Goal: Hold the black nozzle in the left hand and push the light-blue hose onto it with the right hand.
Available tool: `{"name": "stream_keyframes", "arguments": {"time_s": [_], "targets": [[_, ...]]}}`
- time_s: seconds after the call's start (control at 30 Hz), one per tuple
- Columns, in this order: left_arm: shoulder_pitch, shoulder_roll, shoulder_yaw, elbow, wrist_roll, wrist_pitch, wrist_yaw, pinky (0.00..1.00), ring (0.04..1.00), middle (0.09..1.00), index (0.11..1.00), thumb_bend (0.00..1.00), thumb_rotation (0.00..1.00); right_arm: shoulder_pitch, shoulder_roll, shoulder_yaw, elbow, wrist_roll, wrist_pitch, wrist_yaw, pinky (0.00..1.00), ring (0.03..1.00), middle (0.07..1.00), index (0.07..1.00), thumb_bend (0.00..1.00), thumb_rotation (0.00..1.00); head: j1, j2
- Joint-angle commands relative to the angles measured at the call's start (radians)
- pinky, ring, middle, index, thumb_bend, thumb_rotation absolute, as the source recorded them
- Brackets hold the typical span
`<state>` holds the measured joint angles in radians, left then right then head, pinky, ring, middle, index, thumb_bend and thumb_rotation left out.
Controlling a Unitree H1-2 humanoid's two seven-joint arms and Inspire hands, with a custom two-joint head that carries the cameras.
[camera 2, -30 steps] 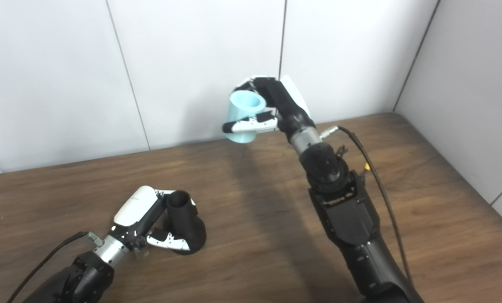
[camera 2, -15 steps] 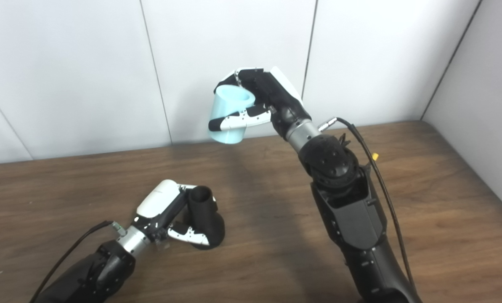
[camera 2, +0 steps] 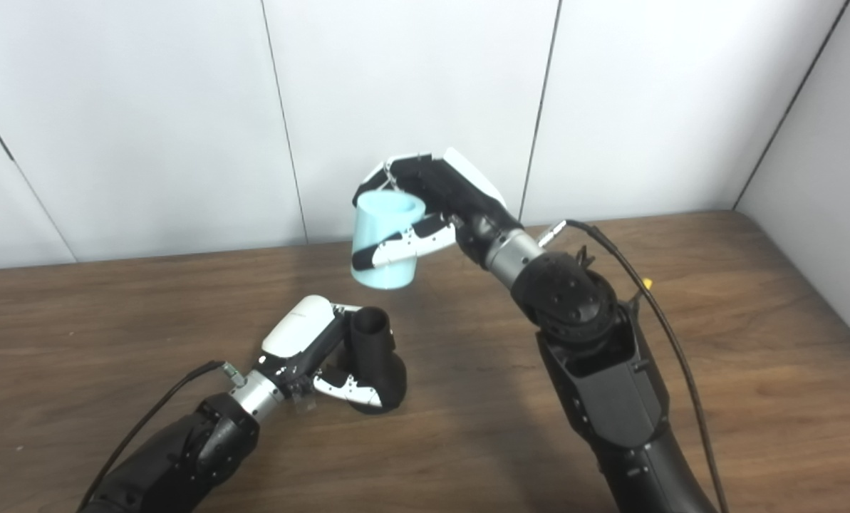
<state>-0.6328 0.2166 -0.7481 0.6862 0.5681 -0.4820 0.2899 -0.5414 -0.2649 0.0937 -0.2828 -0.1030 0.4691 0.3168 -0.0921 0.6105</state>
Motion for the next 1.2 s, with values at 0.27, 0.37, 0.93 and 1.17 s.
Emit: {"name": "stream_keyframes", "arguments": {"time_s": [0.27,0.37,0.93,1.17], "targets": [[0.158,-0.015,-0.055,0.082,0.074,0.014,-0.060,0.36,0.422,0.475,0.497,0.50,0.00,-0.004,-0.015,0.039,-0.026,-0.016,-0.015,0.006,0.25,0.312,0.438,0.488,0.53,0.00,0.007,0.014],[0.160,-0.016,-0.051,0.081,0.071,0.014,-0.065,0.36,0.422,0.475,0.496,0.50,0.00,0.009,-0.018,0.049,-0.010,-0.021,-0.038,0.005,0.25,0.306,0.435,0.489,0.53,0.00,0.011,0.019],[0.177,-0.025,-0.037,0.072,0.076,0.016,-0.086,0.37,0.423,0.477,0.494,0.50,0.00,-0.006,-0.007,0.082,0.086,-0.062,-0.066,-0.010,0.26,0.321,0.447,0.485,0.53,0.00,0.027,0.033],[0.178,-0.025,-0.040,0.070,0.080,0.014,-0.082,0.36,0.424,0.472,0.495,0.50,0.00,0.002,0.010,0.088,0.104,-0.059,-0.076,-0.020,0.27,0.333,0.452,0.491,0.53,0.00,0.036,0.044]]}}
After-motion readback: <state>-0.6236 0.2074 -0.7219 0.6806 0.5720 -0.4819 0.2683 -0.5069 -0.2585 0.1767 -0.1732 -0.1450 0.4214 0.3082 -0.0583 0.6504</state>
